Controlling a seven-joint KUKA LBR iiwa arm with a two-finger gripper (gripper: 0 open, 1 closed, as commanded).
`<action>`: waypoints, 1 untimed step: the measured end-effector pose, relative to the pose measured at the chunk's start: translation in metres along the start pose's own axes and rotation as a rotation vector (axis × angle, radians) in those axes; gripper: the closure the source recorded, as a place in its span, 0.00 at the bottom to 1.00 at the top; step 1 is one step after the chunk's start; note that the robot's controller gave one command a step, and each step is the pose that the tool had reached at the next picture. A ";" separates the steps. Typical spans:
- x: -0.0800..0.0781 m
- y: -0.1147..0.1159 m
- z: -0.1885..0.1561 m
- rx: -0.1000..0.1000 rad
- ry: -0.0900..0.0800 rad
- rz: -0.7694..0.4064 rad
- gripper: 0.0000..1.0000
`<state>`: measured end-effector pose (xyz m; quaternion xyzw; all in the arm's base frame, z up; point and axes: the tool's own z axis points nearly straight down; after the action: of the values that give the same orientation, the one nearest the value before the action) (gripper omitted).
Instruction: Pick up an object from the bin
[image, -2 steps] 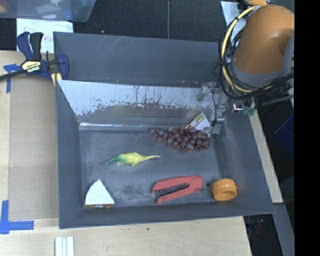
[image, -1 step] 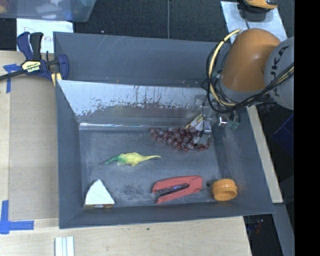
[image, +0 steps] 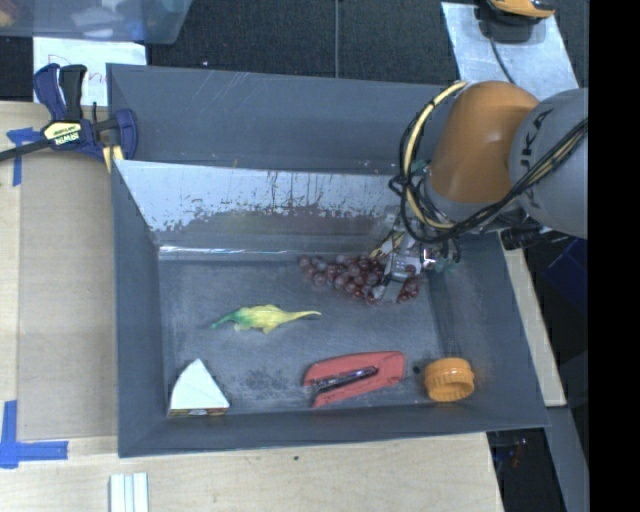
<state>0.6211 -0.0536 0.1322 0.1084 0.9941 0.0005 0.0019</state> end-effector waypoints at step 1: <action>0.013 0.023 0.000 0.000 -0.001 -0.059 0.00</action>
Offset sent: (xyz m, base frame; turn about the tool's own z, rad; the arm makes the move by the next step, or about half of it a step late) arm -0.0031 0.0306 -0.0622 0.0765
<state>0.6134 -0.0283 0.1318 0.0790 0.9969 0.0002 0.0025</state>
